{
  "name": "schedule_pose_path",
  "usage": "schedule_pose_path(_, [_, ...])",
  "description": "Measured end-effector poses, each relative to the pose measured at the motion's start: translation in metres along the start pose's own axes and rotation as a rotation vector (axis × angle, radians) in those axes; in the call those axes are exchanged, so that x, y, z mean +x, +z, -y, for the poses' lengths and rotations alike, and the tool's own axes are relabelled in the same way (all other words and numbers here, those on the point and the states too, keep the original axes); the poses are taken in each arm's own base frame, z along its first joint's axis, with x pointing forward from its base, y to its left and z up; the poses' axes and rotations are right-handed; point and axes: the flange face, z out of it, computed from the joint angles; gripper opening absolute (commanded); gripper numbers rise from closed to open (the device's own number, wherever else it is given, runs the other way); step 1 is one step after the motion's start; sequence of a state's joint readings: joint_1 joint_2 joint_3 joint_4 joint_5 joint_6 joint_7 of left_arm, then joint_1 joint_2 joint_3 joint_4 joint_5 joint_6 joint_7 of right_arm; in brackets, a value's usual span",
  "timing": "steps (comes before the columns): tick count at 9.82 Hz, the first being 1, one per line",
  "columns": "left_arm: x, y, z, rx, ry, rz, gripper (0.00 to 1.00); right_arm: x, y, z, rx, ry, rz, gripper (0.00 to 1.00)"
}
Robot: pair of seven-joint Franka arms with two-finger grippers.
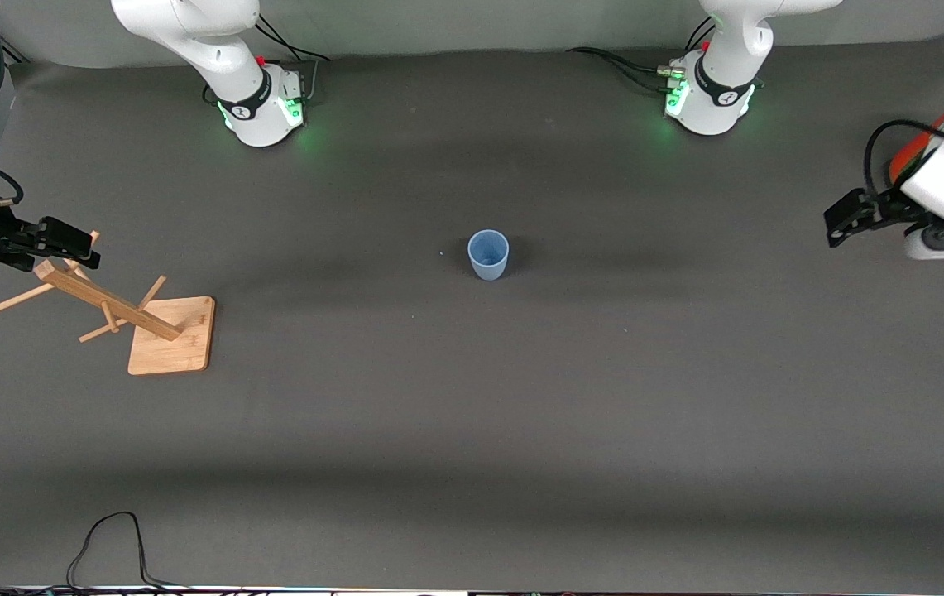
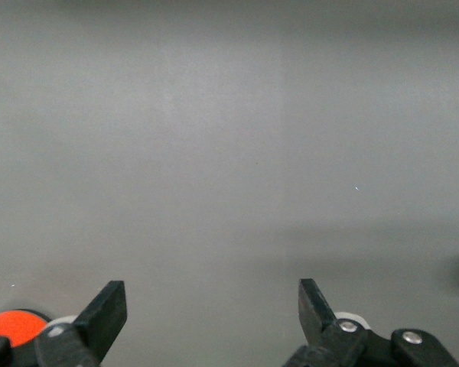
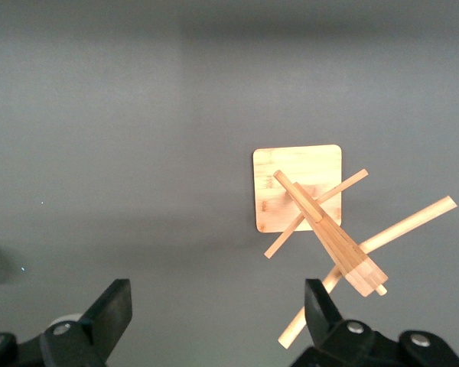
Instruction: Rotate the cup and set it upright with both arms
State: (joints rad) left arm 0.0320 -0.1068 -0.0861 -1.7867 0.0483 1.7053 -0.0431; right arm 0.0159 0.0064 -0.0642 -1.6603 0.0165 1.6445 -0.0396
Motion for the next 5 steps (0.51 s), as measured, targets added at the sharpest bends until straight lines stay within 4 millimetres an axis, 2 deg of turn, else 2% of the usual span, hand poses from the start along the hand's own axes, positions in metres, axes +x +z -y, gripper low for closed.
schedule_pose_path(5, [-0.0046,0.0028,0.0006,-0.002,0.000,0.041,1.00,0.0000,0.0000,0.0000,0.000,0.000,0.000,1.00])
